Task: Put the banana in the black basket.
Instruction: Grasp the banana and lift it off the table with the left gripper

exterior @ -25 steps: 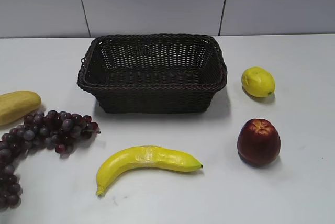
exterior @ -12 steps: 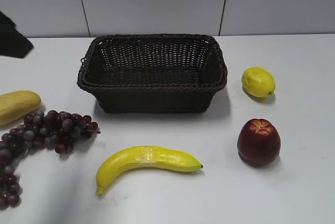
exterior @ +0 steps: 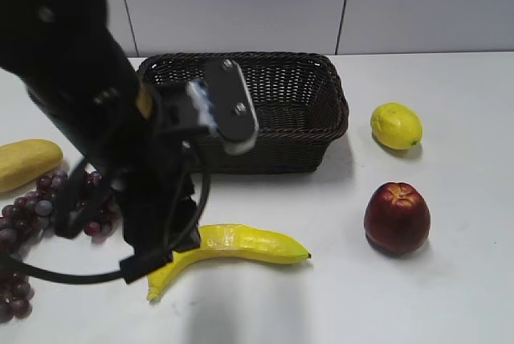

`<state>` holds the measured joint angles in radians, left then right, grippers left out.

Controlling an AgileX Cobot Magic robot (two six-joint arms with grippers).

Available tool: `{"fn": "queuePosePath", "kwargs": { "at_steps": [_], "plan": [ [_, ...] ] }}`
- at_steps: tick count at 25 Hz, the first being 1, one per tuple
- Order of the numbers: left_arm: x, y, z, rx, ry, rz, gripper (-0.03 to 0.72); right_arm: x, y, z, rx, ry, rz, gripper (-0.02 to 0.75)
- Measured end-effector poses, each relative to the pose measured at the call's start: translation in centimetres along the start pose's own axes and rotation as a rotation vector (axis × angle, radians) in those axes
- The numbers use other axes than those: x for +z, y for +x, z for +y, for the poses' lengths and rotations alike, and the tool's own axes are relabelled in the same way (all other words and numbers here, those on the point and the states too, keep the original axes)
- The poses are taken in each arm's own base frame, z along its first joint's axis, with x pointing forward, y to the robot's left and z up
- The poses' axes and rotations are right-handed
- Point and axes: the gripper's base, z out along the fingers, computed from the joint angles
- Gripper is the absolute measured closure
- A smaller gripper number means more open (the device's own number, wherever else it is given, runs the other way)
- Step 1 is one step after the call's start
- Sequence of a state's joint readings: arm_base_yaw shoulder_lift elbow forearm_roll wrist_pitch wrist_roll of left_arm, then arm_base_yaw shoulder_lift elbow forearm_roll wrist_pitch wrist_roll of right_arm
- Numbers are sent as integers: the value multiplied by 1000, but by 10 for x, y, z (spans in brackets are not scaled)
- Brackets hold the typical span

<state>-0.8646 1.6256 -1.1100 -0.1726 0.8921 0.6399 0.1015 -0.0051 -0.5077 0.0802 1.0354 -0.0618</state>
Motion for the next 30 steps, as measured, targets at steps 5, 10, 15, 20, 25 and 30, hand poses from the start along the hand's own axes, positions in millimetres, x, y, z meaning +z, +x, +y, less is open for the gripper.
{"fn": "queuePosePath", "kwargs": {
  "at_steps": [5, 10, 15, 20, 25, 30],
  "plan": [
    [39, -12, 3, 51, 36, 50, 99, 0, 0, 0, 0, 0, 0, 437],
    [65, -30, 15, 73, 57, 54, 99, 0, 0, 0, 0, 0, 0, 437],
    [94, -44, 26, 77, 82, 80, 99, 0, 0, 0, 0, 0, 0, 437],
    [110, -46, 35, 95, 76, 115, 99, 0, 0, 0, 0, 0, 0, 437],
    [130, -39, 36, 85, 102, 159, 99, 0, 0, 0, 0, 0, 0, 437],
    [131, -41, 38, 86, 81, 136, 181, 0, 0, 0, 0, 0, 0, 437]
  ]
}}
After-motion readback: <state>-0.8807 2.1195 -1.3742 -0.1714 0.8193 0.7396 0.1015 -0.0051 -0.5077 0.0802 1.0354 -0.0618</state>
